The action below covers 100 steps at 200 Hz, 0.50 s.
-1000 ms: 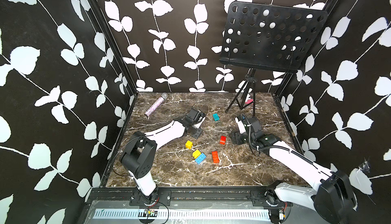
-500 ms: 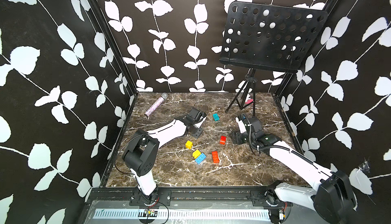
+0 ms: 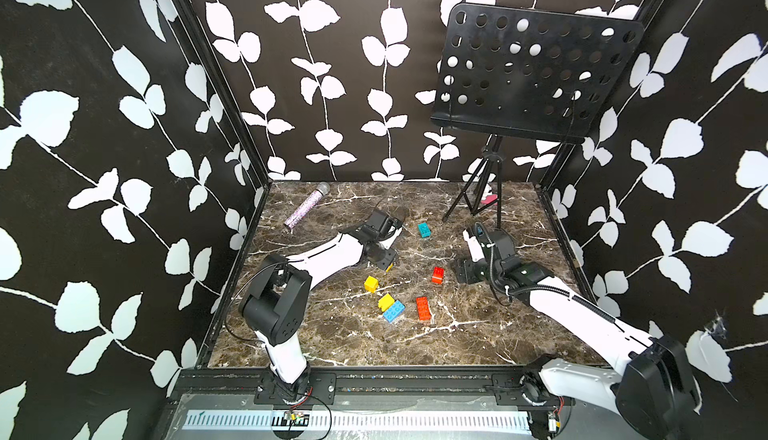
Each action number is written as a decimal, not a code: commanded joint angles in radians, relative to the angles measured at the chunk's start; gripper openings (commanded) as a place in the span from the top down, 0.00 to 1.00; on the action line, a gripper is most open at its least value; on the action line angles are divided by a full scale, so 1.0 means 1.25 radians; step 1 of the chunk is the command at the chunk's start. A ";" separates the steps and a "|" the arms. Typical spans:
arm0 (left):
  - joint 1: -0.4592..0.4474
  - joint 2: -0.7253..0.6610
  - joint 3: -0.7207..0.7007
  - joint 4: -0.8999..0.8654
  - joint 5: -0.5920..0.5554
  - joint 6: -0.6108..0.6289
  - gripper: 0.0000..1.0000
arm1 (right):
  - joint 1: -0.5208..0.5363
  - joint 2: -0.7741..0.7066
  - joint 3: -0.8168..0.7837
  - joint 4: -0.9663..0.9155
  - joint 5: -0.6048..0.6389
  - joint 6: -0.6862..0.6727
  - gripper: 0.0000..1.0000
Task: Assemble the letter r with lego
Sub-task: Assemble the lego brick with the lego brick.
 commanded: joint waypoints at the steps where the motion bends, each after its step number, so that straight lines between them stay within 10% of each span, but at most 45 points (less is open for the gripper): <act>1: 0.008 0.019 -0.009 -0.045 0.015 0.012 0.94 | -0.003 -0.003 0.001 0.006 -0.003 -0.009 0.23; 100: 0.008 0.072 -0.032 -0.039 0.051 -0.014 0.95 | -0.004 -0.004 0.013 -0.028 -0.002 -0.014 0.23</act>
